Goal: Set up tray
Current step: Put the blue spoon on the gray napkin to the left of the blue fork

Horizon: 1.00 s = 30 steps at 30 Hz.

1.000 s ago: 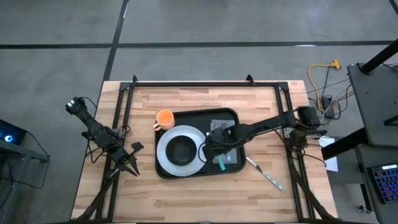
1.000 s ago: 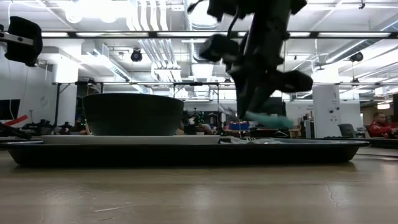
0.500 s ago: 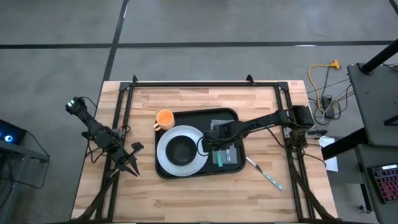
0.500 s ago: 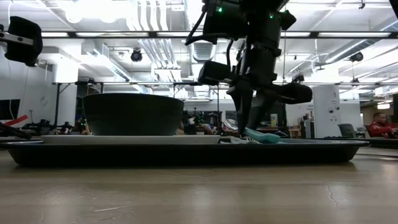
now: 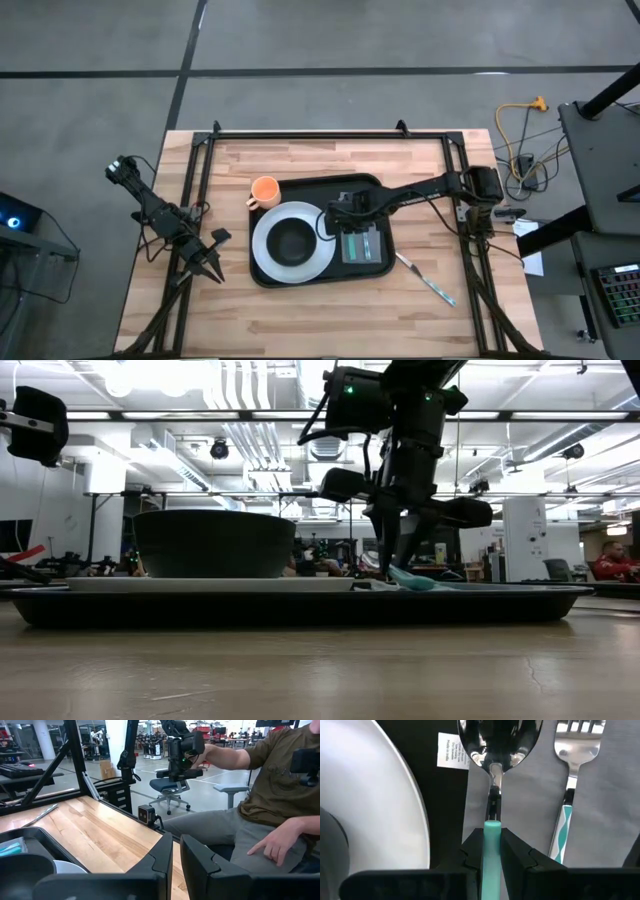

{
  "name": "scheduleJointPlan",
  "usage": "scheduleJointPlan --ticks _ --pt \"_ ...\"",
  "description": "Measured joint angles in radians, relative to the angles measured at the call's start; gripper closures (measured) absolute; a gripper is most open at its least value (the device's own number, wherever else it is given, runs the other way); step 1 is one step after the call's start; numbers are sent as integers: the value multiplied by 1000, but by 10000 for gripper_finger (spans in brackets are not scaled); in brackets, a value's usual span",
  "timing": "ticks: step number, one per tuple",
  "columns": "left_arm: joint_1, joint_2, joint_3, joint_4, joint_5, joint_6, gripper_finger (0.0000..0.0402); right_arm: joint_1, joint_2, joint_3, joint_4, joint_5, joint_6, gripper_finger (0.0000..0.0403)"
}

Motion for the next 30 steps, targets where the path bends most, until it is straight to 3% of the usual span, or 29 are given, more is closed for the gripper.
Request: scheduleJointPlan --ticks 30 --pt "0 0 0 0 0 0 383 1 -2 -6 -57 3 29 369"
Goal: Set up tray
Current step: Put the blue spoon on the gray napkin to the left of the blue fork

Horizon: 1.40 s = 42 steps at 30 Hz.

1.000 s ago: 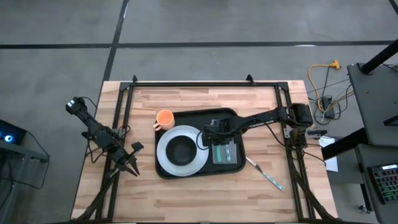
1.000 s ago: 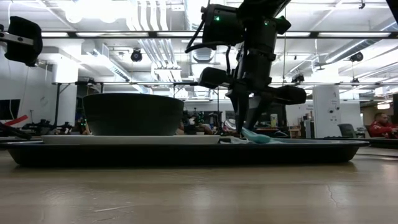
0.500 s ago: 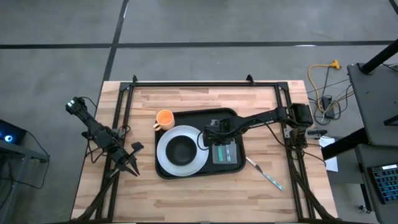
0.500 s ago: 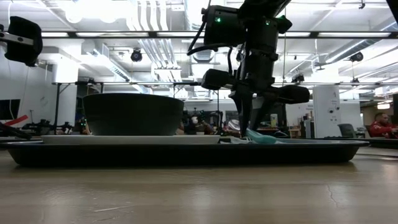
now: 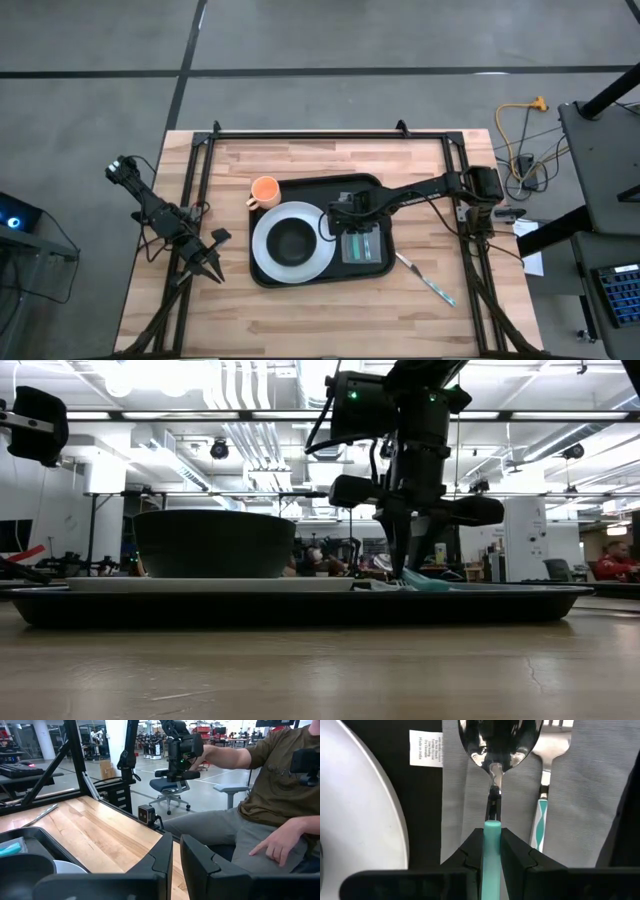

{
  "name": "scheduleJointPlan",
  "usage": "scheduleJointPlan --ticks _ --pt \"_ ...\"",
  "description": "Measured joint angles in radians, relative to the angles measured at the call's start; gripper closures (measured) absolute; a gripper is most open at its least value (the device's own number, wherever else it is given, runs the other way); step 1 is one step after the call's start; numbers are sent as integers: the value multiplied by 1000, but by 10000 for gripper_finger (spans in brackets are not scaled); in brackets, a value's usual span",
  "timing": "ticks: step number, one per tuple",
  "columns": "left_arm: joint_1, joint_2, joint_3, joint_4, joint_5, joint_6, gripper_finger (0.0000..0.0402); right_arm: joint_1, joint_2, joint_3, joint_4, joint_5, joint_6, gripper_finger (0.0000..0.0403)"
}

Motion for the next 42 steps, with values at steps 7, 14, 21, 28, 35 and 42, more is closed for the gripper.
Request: scheduleJointPlan --ticks 7,14,21,28,35,42 --pt "0 0 0 0 0 0 383 0 0 -1 1 28 4 369" --pt "0 0 0 0 0 0 383 -3 31 -4 4 27 2 369" --pt "0 0 0 0 0 0 383 -6 69 -3 9 23 -25 349" --pt "0 0 0 0 0 0 383 -6 69 -2 8 23 -28 328" --pt "0 0 0 0 0 0 383 -6 69 2 7 23 -40 326" --pt "0 0 0 0 0 0 383 -6 65 2 5 24 -40 321"
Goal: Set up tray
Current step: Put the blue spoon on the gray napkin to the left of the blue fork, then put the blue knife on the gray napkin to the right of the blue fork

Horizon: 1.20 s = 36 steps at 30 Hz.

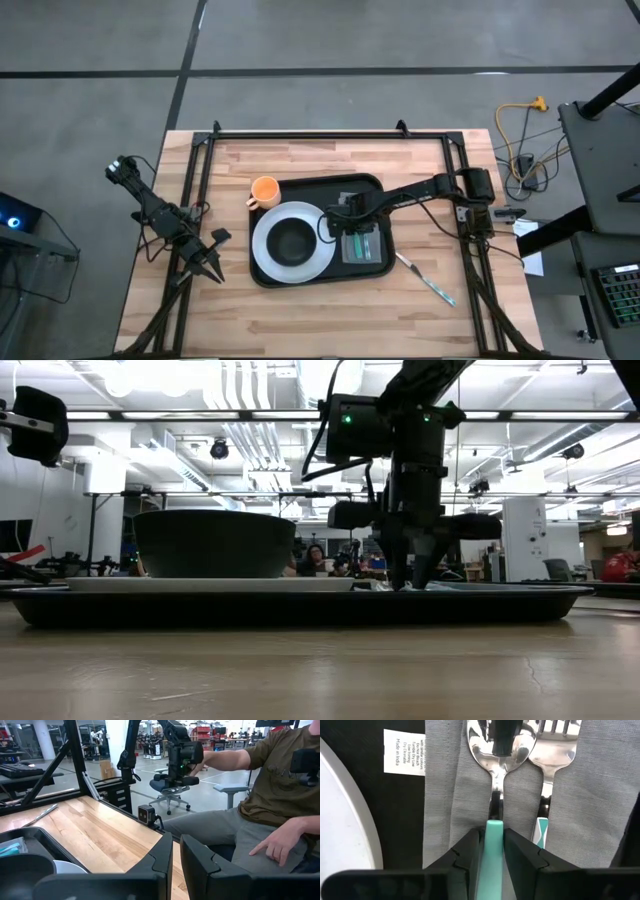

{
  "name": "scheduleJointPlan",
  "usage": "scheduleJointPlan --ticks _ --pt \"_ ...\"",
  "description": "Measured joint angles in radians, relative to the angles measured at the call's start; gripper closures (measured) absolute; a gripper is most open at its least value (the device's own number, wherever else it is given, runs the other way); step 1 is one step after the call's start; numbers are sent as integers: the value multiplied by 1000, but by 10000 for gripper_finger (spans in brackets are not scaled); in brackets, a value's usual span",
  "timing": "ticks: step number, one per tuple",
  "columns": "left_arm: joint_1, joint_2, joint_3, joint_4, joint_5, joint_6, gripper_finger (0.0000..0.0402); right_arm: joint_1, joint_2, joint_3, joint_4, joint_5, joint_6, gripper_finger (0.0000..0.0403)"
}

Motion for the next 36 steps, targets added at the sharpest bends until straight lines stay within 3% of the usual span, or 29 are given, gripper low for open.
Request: scheduleJointPlan --ticks 19,30,36 --pt "0 0 0 0 0 0 383 -7 -3 105 -131 -4 -65 322" --pt "0 0 0 0 0 0 383 27 -4 213 -225 -13 -353 335" --pt "0 0 0 0 0 0 383 57 -4 238 -229 -176 -527 329"
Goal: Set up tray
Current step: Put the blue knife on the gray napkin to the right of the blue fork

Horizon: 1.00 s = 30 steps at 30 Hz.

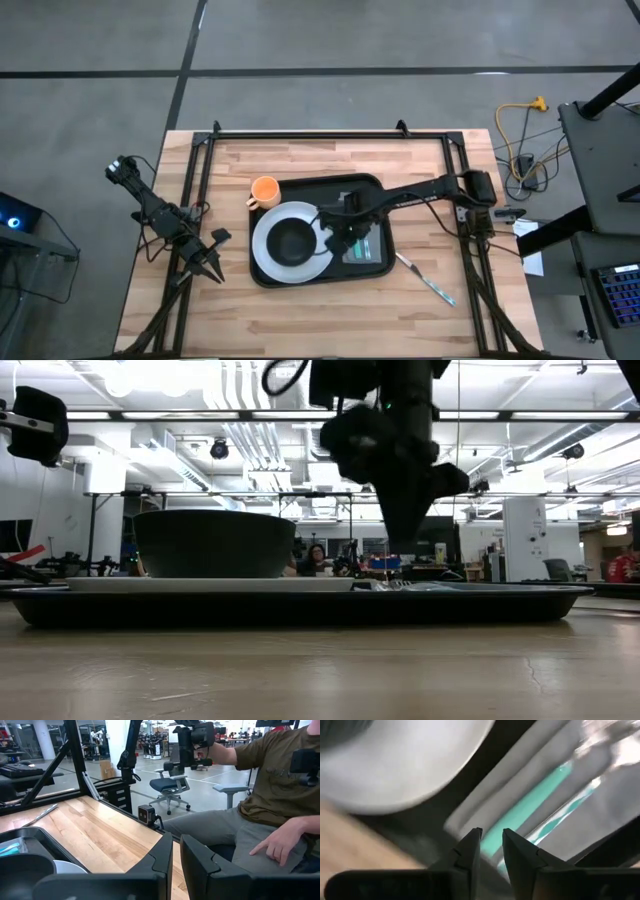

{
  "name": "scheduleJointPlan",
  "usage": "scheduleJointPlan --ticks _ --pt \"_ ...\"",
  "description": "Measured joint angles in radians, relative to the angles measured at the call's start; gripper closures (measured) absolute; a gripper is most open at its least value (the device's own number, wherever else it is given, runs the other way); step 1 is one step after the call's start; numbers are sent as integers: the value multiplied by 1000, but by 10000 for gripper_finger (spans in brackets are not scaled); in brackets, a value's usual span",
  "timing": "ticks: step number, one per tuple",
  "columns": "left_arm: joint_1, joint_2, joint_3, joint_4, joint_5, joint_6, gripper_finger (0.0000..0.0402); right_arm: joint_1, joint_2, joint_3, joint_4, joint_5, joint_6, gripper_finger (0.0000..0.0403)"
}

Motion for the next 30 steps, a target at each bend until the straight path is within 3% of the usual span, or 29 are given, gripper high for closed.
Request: scheduleJointPlan --ticks 2,10,17,25,30 --pt "0 0 0 0 0 0 383 18 0 0 -6 -41 -50 326" --pt "0 0 0 0 0 0 383 120 0 -2 -104 -35 -136 323" --pt "0 0 0 0 0 0 383 235 0 -4 -200 122 -114 334" --pt "0 0 0 0 0 0 383 332 -17 -5 -221 164 -104 326" --pt "0 0 0 0 0 0 383 396 -58 -14 -248 246 -49 320"
